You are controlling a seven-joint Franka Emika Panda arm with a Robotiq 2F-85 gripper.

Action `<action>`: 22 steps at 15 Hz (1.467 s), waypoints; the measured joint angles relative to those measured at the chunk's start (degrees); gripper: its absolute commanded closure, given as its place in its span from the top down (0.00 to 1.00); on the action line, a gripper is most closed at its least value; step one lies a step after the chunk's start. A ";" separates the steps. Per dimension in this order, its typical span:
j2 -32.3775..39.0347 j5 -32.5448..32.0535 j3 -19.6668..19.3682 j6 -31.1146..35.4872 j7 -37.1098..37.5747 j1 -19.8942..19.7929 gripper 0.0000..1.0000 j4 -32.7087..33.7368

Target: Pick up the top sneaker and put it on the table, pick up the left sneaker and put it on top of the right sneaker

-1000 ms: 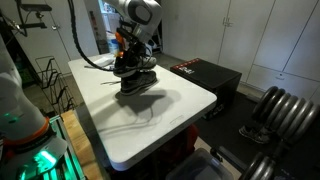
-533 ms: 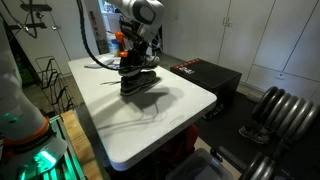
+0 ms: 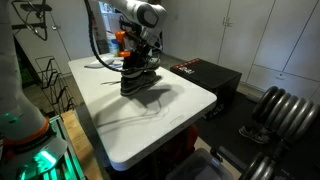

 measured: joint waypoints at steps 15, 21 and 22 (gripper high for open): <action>1.34 0.00 0.90 -0.12 0.06 -0.02 1.00 2.49; 0.93 0.00 0.88 -0.10 0.06 -0.08 1.00 2.78; 0.76 0.00 0.88 -0.07 0.06 -0.10 1.00 2.78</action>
